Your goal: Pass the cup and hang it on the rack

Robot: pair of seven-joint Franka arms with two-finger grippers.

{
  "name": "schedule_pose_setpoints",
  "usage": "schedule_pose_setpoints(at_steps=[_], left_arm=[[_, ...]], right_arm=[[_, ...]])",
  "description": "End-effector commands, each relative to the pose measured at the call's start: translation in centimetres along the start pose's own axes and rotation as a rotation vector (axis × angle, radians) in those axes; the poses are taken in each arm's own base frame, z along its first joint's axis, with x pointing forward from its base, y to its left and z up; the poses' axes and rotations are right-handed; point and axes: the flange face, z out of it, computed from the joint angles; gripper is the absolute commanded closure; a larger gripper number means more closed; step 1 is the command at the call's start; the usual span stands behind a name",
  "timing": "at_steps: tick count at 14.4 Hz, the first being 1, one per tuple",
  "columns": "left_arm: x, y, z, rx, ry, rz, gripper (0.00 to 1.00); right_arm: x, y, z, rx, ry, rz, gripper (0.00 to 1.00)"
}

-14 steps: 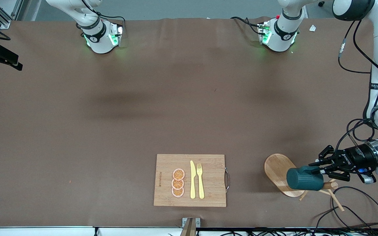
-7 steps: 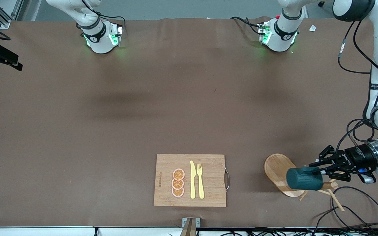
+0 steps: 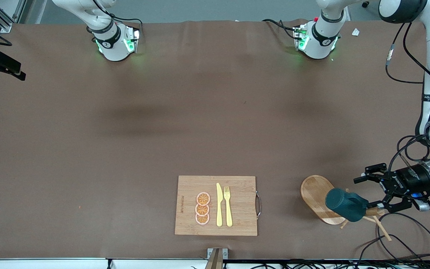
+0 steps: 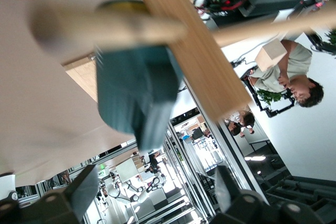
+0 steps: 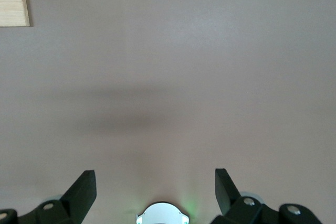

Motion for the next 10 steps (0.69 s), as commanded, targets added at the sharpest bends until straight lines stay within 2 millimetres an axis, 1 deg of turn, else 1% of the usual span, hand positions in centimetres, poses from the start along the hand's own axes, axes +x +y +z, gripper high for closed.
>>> schedule_pose_setpoints(at_steps=[1, 4, 6, 8, 10], left_arm=[[-4.7, 1.5, -1.6, 0.006, 0.014, 0.064, 0.0], [-8.6, 1.8, -2.2, 0.116, 0.059, 0.147, 0.0], [-11.8, 2.3, -1.8, 0.176, 0.092, 0.214, 0.0], [-14.6, 2.2, -1.3, 0.273, 0.15, 0.282, 0.0], [-17.9, 2.1, -0.2, 0.375, 0.215, 0.37, 0.0]], right_arm=[[-0.7, -0.2, -0.2, 0.018, 0.011, -0.006, 0.0], [-0.7, -0.1, -0.2, 0.018, 0.009, -0.004, 0.0], [-0.7, -0.2, -0.3, 0.018, 0.011, -0.006, 0.0], [-0.7, -0.2, -0.3, 0.018, 0.011, -0.006, 0.0], [-0.8, -0.2, -0.3, 0.018, 0.009, -0.006, 0.0]])
